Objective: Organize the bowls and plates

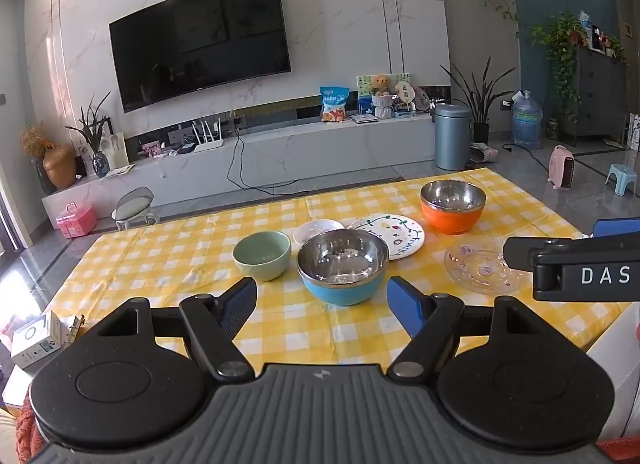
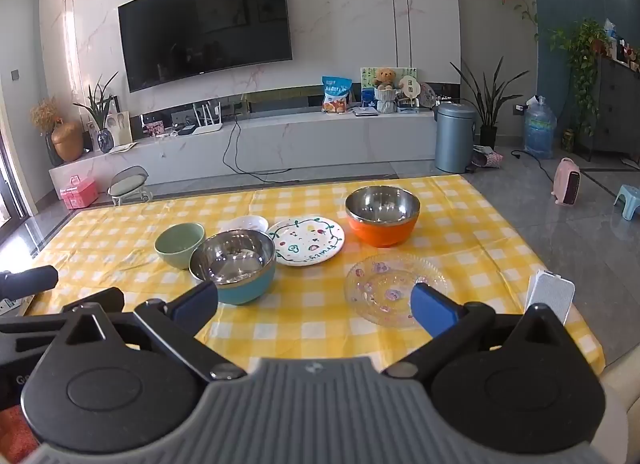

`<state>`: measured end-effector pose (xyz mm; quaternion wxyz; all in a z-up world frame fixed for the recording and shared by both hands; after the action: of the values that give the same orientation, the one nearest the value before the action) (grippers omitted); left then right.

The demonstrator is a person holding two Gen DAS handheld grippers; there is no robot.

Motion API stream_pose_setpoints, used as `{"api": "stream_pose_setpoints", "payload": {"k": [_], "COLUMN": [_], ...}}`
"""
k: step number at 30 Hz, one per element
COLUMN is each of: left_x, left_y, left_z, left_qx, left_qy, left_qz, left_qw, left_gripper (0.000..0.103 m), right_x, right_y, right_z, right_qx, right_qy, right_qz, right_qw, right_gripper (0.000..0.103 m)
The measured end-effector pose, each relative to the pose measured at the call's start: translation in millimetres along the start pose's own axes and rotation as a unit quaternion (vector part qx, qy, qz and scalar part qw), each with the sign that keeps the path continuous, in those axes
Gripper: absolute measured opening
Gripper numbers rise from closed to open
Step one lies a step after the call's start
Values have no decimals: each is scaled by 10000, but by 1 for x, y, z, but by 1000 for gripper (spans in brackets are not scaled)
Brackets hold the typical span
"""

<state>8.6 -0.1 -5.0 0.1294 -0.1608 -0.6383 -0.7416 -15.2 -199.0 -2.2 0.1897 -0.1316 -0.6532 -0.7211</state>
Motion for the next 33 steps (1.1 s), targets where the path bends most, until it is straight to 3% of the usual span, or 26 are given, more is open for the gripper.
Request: {"api": "stream_pose_setpoints", "payload": {"k": [9, 33], "left_x": [-1, 1], "left_y": [-1, -2], "left_z": [2, 3], "left_qx": [87, 120], "left_qy": [-35, -12], "left_qz": [40, 156], "left_qw": [9999, 9998], "left_gripper": [81, 80], "right_x": [0, -2], "right_y": [0, -1], "right_z": [1, 2], "right_qx": [20, -47], "right_qy": [28, -75], "right_qz": [-5, 96], "right_qw": [10000, 9999], "right_gripper": [101, 101]}}
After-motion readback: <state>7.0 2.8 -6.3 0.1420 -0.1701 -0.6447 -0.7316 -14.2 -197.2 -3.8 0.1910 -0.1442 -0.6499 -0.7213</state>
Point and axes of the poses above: each gripper's, at about its wrist camera, not at the fingertips, and x roughly against the way its jaws point, z to its left, y to its top, the point moved 1 cm from there along -x, roughly the way its jaws point, and after that the axes turned 6 degrees about -z, right-handed, at the moved point
